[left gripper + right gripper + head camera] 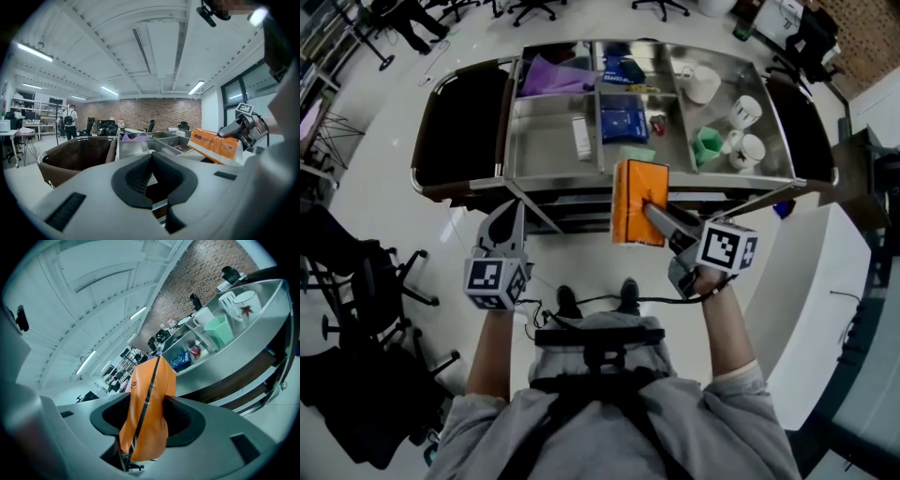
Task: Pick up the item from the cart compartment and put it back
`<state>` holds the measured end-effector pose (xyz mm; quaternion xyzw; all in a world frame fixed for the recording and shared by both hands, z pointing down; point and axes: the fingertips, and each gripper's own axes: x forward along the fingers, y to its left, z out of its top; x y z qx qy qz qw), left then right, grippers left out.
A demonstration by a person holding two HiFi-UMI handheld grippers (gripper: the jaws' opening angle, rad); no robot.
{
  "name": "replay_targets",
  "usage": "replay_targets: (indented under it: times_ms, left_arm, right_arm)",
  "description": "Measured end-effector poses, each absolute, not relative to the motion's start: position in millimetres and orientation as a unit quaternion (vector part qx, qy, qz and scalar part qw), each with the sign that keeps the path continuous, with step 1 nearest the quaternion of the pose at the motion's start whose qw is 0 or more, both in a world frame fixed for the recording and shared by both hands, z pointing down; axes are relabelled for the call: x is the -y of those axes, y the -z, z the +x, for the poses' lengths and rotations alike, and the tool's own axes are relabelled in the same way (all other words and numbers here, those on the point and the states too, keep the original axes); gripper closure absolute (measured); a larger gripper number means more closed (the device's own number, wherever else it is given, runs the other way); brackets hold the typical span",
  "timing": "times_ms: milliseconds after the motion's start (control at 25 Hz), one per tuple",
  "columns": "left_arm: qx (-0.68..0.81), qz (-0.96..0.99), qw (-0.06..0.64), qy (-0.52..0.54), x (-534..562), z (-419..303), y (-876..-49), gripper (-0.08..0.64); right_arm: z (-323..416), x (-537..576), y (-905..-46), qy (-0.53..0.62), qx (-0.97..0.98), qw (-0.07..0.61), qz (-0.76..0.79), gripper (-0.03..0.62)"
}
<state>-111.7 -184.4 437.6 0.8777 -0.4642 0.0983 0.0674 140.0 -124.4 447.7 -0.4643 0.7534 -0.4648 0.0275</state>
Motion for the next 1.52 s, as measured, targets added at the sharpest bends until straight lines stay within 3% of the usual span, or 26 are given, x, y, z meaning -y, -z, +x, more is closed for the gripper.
replay_targets:
  times_ms: [1520]
  left_arm:
    - [0.475,0.873,0.064,-0.095,184,-112,-434,0.554]
  right_arm:
    - [120,156,-418,0.455,-0.775,0.040,-0.437,0.371]
